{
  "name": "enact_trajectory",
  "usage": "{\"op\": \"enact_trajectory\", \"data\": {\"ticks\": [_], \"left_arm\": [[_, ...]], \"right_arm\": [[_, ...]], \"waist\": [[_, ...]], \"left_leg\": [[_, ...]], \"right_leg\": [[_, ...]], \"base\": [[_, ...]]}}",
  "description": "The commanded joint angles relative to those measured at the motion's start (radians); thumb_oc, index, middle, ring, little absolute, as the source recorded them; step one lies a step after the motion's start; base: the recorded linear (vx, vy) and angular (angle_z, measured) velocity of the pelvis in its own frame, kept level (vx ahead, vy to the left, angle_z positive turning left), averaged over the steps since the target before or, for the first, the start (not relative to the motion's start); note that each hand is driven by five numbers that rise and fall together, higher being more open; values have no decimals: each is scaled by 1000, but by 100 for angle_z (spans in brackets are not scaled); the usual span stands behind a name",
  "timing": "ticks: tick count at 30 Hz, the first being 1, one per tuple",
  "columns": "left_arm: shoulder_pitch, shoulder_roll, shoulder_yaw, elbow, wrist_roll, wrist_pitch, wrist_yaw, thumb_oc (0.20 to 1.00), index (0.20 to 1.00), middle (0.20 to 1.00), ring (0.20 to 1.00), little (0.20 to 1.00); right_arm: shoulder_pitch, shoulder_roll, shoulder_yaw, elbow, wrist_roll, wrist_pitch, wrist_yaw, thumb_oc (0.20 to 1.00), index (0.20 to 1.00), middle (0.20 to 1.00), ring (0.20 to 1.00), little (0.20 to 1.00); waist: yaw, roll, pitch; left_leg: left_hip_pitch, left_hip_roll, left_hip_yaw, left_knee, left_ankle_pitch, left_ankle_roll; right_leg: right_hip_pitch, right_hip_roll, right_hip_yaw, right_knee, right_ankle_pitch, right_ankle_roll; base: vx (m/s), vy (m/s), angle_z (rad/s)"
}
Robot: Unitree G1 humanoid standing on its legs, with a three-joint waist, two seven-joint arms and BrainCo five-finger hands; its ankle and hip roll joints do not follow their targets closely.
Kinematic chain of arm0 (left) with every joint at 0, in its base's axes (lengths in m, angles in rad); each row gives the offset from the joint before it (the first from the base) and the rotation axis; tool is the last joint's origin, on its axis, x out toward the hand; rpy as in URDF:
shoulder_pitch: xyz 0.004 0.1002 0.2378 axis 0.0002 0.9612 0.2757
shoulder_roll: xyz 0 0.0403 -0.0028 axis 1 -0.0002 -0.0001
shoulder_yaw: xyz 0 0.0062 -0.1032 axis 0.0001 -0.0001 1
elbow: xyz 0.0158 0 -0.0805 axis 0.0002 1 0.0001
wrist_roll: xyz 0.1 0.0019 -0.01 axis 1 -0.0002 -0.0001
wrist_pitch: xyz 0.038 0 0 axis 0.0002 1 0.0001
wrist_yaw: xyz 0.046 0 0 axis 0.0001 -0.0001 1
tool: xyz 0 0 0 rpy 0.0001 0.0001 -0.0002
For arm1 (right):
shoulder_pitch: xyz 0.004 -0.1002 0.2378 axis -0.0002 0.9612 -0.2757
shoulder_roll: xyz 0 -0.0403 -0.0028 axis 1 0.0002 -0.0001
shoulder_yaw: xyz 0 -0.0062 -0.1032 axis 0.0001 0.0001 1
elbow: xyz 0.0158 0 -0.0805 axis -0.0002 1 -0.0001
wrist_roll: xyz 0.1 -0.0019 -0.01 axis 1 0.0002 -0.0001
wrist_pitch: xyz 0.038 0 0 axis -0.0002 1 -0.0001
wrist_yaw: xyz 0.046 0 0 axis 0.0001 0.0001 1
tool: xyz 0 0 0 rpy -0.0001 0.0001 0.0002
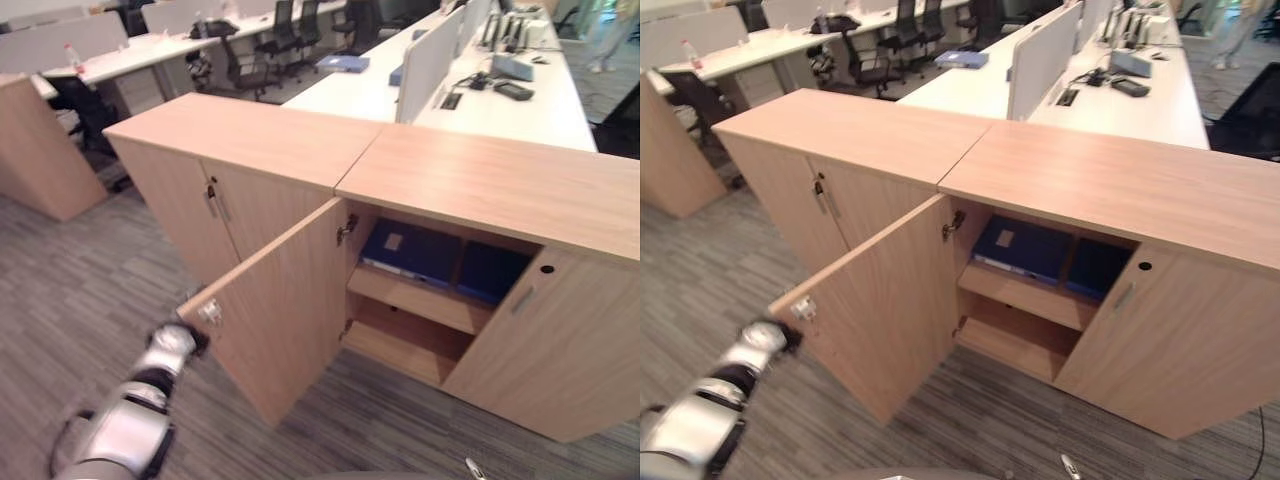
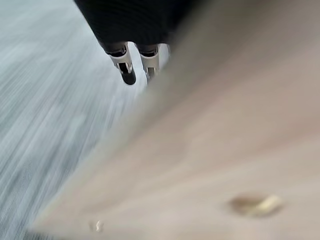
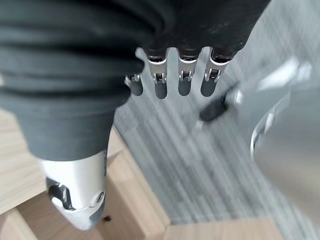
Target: Put the empty folder in the office cabinet
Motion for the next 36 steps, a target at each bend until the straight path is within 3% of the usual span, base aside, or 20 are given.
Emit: {"op": "enact_trajectory", "data": {"ticks": [1, 5, 8, 9, 11, 14, 17, 21, 24, 33, 35, 36], "left_arm": [[-179, -137, -61, 12, 22, -28, -43, 1000, 1000, 1000, 1000, 1000], [-165, -184, -130, -78, 42, -32, -59, 1000, 1000, 1000, 1000, 1000], [-122, -227, -250, -318, 43, -41, -95, 1000, 1000, 1000, 1000, 1000], [-120, -225, -251, -321, 43, -39, -95, 1000, 1000, 1000, 1000, 1000], [-77, -228, -310, -539, -3, -51, -140, 1000, 1000, 1000, 1000, 1000], [-28, -161, -368, -852, -113, -53, -219, 1000, 1000, 1000, 1000, 1000], [5, -98, -380, -1004, -178, -50, -263, 1000, 1000, 1000, 1000, 1000], [85, -16, -385, -1162, -377, -23, -355, 1000, 1000, 1000, 1000, 1000], [155, -3, -384, -1113, -514, 24, -377, 1000, 1000, 1000, 1000, 1000], [327, 10, -248, -963, -588, 38, -343, 1000, 1000, 1000, 1000, 1000], [390, -26, -161, -794, -542, 37, -309, 1000, 1000, 1000, 1000, 1000], [438, -94, -42, -509, -449, 56, -279, 1000, 1000, 1000, 1000, 1000]], "right_arm": [[-68, -4, -9, 70, -37, -6, -30, 1000, 1000, 1000, 1000, 1000], [-75, 1, -15, 76, -24, -4, -38, 1000, 1000, 1000, 1000, 1000], [-90, 15, -38, 96, 7, 1, -46, 1000, 1000, 1000, 1000, 1000], [-89, 16, -39, 96, 7, 1, -46, 1000, 1000, 1000, 1000, 1000], [-110, 25, -62, 104, 40, 1, -54, 1000, 1000, 1000, 1000, 1000], [-125, 28, -95, 119, 74, 6, -58, 1000, 1000, 1000, 1000, 1000], [-123, 27, -113, 127, 83, 7, -56, 1000, 1000, 1000, 1000, 1000], [-100, 19, -137, 156, 52, 26, -41, 1000, 1000, 1000, 1000, 1000], [-80, 15, -129, 187, -19, 53, -30, 1000, 1000, 1000, 1000, 1000], [-56, 25, -112, 191, -83, 66, -17, 1000, 1000, 1000, 1000, 1000], [-54, 23, -108, 178, -94, 58, -20, 1000, 1000, 1000, 1000, 1000], [-51, 23, -122, 166, -91, 54, -15, 1000, 1000, 1000, 1000, 1000]], "waist": [[-82, -14, 21], [-83, -15, 28], [-76, -15, 40], [-75, -16, 39], [-67, -16, 53], [-52, -14, 70], [-46, -12, 74], [-41, -8, 74], [-44, -4, 71], [-41, -5, 64], [-38, -5, 62], [-36, -7, 62]], "left_leg": [[28, 23, -31, 4, -114, -12], [23, 23, -35, 4, -112, -10], [16, 21, -50, 4, -112, -6], [16, 21, -50, 4, -112, -6], [6, 20, -64, 4, -112, -5], [-5, 19, -80, 4, -112, -4], [-7, 20, -83, 4, -113, -5], [-3, 21, -81, 4, -118, -8], [1, 22, -79, 4, -120, -10], [2, 33, -69, 4, -114, -16], [3, 39, -62, 4, -108, -18], [4, 47, -54, 4, -102, -21]], "right_leg": [[-6, -27, 40, 1, -68, 73], [-8, -26, 39, 1, -67, 71], [-7, -26, 28, 1, -68, 70], [-7, -26, 27, 1, -68, 70], [-10, -27, 18, 1, -73, 72], [-14, -28, 5, 1, -78, 76], [-14, -28, 0, 1, -80, 78], [-11, -28, -3, 1, -85, 80], [-6, -24, -4, 1, -88, 77], [-6, -13, 6, 1, -94, 69], [-9, -6, 14, 1, -94, 60], [-10, 6, 23, 1, -97, 52]], "base": [[5, -13, -13], [-3, -6, -3], [-12, -2, 8], [-21, -10, 15], [-34, -13, 7], [-6, -5, 2], [-3, -10, 2], [0, 0, 0], [4, -10, -8], [-8, -17, -3], [-16, -69, -7], [-28, -97, -16]]}}
